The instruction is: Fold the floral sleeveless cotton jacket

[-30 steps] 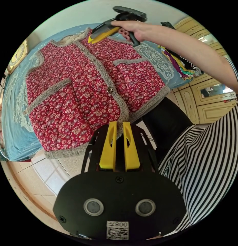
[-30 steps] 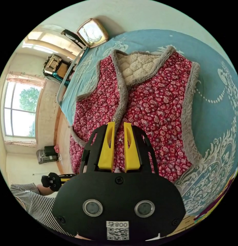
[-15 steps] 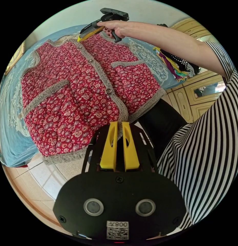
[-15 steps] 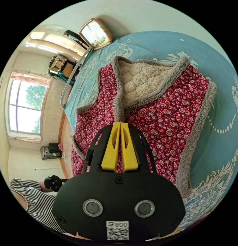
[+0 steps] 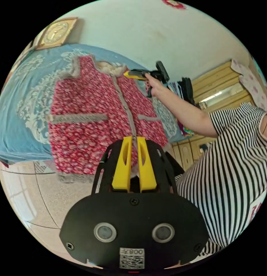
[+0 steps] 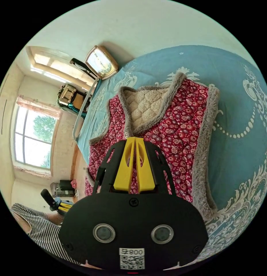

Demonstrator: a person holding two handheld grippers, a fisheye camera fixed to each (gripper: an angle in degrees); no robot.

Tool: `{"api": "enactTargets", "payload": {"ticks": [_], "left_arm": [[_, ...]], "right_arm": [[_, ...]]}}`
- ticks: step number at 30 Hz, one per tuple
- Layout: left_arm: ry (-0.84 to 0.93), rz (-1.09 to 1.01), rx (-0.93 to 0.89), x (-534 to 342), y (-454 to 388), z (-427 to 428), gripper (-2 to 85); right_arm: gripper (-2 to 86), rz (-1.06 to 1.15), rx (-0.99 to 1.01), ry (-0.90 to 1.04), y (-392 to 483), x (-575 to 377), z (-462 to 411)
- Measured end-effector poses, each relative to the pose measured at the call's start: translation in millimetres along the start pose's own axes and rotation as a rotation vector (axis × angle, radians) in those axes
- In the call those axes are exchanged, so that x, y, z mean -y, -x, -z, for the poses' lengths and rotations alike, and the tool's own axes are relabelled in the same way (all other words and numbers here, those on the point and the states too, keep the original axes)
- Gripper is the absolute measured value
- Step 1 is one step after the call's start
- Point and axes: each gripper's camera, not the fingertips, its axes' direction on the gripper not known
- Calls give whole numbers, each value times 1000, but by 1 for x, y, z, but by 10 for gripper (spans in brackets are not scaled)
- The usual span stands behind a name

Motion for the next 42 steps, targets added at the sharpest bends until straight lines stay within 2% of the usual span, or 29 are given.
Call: {"api": "enactTargets", "payload": {"ticks": [3, 5, 8, 10, 11, 14, 18, 22, 24, 27, 29, 34, 36, 38, 42], "left_arm": [[-33, 75, 230, 25, 36, -2, 10], [20, 91, 402, 44, 60, -22, 6], [144, 70, 451, 55, 83, -58, 4], [119, 42, 464, 57, 85, -59, 3], [125, 19, 466, 58, 87, -59, 4], [87, 9, 442, 55, 97, -58, 3], [72, 22, 397, 57, 111, -56, 2], [75, 29, 387, 62, 123, -58, 1], [74, 22, 399, 64, 126, -60, 1], [69, 21, 405, 68, 134, -62, 1], [64, 28, 394, 71, 141, -64, 1], [64, 30, 394, 80, 153, -66, 1], [53, 57, 378, 83, 158, -60, 1], [-45, 63, 359, 81, 156, -39, 1], [-76, 58, 406, 69, 154, -24, 2]], "right_arm": [[1, 108, -17, 18, 44, 32, -18], [1, 214, -117, 89, 84, 61, -51], [1, 341, -264, 235, 119, 77, -110], [2, 400, -389, 357, 128, 72, -152], [2, 467, -422, 265, 139, 63, -153], [1, 522, -473, 187, 150, 48, -155], [1, 478, -408, 185, 154, 59, -140], [0, 422, -283, 50, 158, 101, -116], [0, 417, -268, 43, 160, 124, -121], [1, 420, -344, 106, 160, 158, -152], [1, 438, -417, 241, 152, 172, -190], [1, 377, -322, 240, 137, 186, -178], [1, 395, -334, 181, 139, 176, -156], [1, 453, -275, 95, 147, 140, -114], [1, 551, -134, 100, 155, 43, -70]]}}
